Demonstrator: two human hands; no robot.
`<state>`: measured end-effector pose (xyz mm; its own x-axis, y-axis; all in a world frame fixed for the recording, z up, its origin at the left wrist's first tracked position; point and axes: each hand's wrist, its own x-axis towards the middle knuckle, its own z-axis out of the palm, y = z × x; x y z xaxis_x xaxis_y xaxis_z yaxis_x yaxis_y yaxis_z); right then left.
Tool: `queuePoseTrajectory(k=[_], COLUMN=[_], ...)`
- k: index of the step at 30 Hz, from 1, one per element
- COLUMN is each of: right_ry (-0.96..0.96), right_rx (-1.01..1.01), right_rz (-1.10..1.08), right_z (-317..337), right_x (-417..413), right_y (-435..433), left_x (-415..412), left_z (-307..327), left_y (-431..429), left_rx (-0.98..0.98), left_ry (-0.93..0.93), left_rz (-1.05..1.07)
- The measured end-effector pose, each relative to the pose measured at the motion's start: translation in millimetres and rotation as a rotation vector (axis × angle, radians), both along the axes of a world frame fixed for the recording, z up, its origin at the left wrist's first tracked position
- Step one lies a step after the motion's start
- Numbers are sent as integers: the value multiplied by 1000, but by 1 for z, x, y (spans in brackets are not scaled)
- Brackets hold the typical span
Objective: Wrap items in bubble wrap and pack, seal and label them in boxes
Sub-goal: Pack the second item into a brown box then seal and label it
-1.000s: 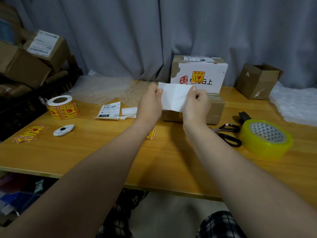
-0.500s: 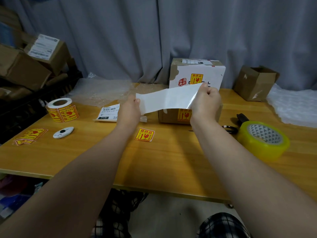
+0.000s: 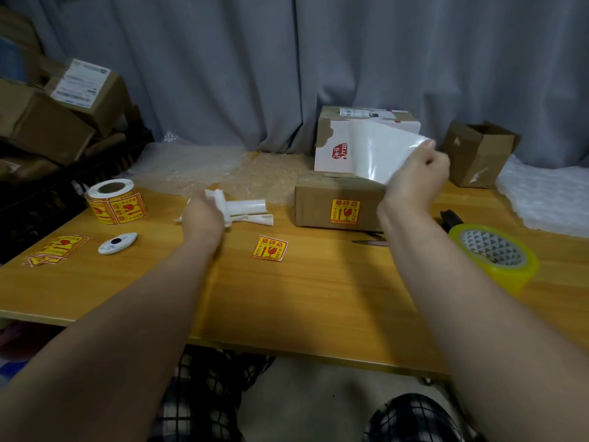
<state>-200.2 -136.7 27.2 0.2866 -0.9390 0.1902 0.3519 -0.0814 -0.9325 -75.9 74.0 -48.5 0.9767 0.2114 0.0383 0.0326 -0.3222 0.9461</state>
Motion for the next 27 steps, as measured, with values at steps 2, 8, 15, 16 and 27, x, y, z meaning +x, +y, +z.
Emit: queuePoseTrajectory(k=[2, 8, 15, 16, 27], right_ry=[45, 125, 121, 109, 113], right_rx=[-46, -27, 12, 14, -32], right_rz=[38, 196, 317, 325, 367], right_z=[1, -10, -13, -14, -21], right_x=[1, 6, 7, 8, 10], right_y=[-1, 22, 32, 33, 42], left_x=[1, 7, 8, 7, -34], left_z=[-3, 16, 4, -1, 26], left_y=[3, -9, 0, 1, -8], left_rx=[36, 269, 1130, 1210, 619], left_ry=[-123, -494, -636, -576, -818], left_rz=[17, -159, -489, -538, -399])
